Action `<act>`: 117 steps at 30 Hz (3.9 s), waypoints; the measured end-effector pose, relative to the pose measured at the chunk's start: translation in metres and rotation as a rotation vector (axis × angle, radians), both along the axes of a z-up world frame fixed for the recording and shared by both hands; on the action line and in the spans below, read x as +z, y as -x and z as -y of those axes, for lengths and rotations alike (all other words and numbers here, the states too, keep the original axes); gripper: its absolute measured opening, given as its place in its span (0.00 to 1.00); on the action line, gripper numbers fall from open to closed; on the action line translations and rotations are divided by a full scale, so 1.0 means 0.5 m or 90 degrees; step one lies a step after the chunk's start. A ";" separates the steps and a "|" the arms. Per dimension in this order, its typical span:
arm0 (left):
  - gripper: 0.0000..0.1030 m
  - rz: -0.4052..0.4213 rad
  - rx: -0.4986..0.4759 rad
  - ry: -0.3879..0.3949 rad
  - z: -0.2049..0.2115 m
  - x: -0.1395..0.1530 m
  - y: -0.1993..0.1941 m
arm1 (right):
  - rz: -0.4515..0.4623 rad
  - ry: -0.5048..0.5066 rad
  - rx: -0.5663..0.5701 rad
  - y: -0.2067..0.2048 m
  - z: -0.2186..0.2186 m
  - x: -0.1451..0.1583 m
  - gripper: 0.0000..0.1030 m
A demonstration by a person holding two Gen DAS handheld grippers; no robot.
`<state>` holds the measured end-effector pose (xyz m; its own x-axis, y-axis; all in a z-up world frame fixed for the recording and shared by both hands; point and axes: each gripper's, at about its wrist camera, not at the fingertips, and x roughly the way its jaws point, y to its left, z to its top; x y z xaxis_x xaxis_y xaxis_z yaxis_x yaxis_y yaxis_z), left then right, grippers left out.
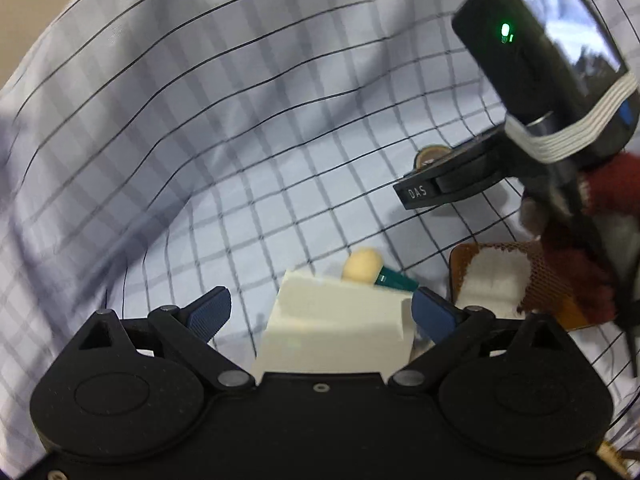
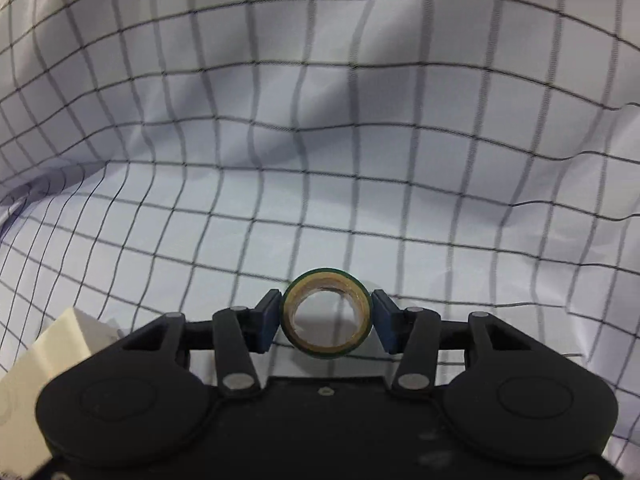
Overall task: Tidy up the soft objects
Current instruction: 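Lift the green tape roll with the right tool while the left tool reaches past the white box, then close the left tool on the yellow-headed green toy, then carry the tape roll and yellow-headed toy over the basket with both tools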
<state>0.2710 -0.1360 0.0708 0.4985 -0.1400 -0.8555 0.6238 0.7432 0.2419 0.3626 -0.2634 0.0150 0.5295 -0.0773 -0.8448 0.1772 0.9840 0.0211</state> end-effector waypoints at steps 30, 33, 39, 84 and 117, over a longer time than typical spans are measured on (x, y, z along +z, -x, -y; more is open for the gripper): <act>0.55 -0.256 -0.100 -0.091 0.114 -0.151 -0.122 | 0.008 -0.032 -0.062 0.059 0.147 0.017 0.47; 0.55 -0.247 -0.076 -0.074 0.102 -0.148 -0.130 | 0.005 -0.032 -0.066 0.064 0.146 0.016 0.47; 0.55 -0.211 0.002 -0.025 0.059 -0.128 -0.165 | 0.002 -0.026 -0.063 0.068 0.134 0.025 0.47; 0.55 0.005 0.418 0.173 -0.551 -0.050 0.031 | 0.100 -0.041 0.383 0.086 -0.539 0.129 0.47; 0.55 0.015 0.315 0.173 -0.406 0.013 0.440 | 0.085 -0.055 0.303 0.657 -0.367 0.167 0.47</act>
